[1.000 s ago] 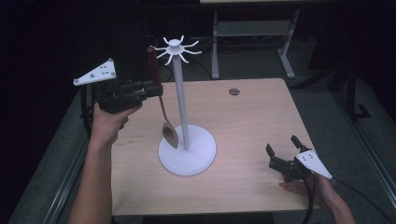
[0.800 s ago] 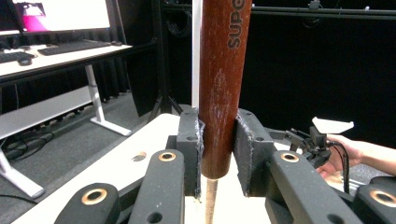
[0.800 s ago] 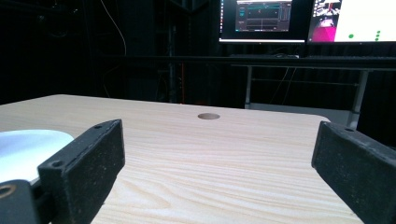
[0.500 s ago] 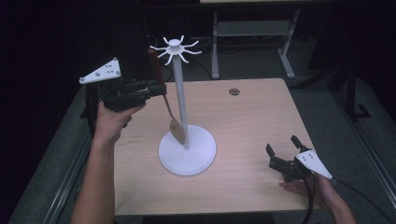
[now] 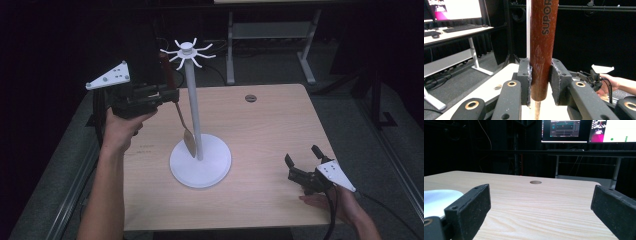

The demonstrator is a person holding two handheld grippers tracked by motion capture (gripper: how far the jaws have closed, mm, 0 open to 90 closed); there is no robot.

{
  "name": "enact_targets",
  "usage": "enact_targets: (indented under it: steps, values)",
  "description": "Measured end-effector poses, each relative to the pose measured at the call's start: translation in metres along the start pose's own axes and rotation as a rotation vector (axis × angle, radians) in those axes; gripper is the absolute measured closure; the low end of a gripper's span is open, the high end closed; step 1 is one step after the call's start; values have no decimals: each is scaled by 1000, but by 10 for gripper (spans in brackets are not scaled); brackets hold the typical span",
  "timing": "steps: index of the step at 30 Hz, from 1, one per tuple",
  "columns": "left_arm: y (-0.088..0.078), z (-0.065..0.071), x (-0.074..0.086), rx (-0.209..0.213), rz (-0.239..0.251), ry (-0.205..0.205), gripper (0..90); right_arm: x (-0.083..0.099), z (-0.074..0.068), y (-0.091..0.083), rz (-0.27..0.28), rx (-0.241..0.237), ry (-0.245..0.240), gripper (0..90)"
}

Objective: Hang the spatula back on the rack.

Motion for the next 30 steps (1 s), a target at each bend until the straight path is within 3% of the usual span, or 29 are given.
enact_targets:
  steps: [11,17,30]
  values:
    - [-10,2,6,-27,-60,-4,482,0,0,0,0,0,2,20]
    - [-20,1,19,-77,-127,-21,390,0,0,0,0,-10,4,20]
    - [-42,-4,48,-145,-172,-63,331,0,0,1,0,-11,4,20]
Point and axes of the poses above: each handheld gripper's, and its own axes: y roughly forward along the jaws, x roughly out of its underside, z roughly to its right, the point moved 4 cm from there along y, roughly forward along the jaws, and after that the axes turned 3 degrees about -y, right-handed, at the moved point
